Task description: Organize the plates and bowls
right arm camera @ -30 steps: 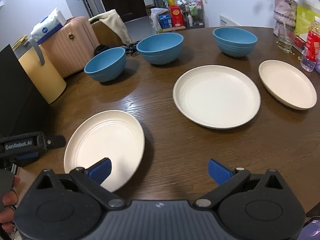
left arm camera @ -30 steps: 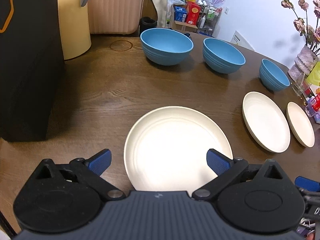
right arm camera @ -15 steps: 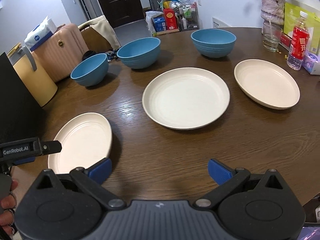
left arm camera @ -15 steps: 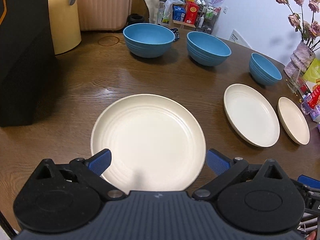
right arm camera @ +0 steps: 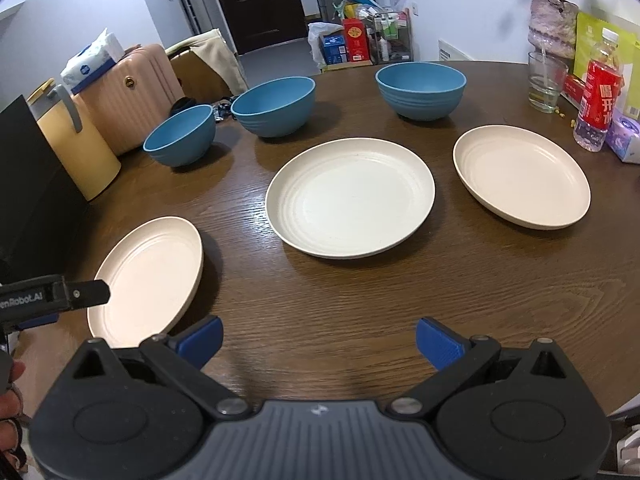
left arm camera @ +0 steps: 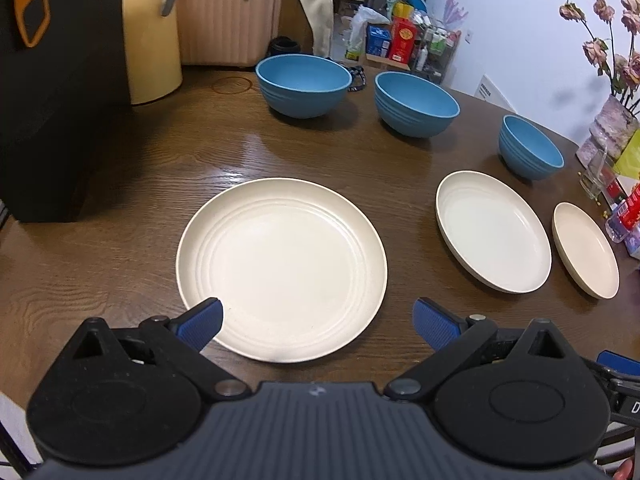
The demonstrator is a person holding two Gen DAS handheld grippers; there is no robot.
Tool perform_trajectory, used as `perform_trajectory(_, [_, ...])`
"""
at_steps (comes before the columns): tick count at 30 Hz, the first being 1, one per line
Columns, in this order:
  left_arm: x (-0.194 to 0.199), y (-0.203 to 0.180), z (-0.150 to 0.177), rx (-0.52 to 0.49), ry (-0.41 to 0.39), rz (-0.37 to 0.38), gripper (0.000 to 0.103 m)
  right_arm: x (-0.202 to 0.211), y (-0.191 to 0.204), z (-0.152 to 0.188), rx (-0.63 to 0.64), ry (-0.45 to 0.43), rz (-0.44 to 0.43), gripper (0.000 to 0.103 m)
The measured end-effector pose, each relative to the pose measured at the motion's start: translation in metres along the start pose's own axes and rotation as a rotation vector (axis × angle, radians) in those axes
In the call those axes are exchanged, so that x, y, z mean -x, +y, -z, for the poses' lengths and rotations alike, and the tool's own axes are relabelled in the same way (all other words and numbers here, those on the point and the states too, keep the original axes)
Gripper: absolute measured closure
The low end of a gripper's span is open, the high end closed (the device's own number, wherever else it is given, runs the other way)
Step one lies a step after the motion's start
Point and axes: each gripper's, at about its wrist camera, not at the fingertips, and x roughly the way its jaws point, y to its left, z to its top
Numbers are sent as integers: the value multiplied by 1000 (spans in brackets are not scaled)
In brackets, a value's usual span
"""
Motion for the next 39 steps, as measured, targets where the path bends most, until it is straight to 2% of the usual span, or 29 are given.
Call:
perform_trajectory(10, [22,10,1,10,-36,-53,0,-2,6,-2,12,11,-43,0])
perform_trajectory(18, [26,29,-11,18,-62,-78,0,-9,19,-16,17,23,-29,0])
perform_trajectory(24, [24,37,-29,-13,-87,-74,0,-17,27,-33,5,35,-10,0])
perform_trajectory(31, [12,39,-48,-44,-91,-40,0,-33,44,-54,36,75,72,0])
perform_trajectory(39, [3,39,-54,-44,-68,-41,0,-34,56,-80,86,66,70,0])
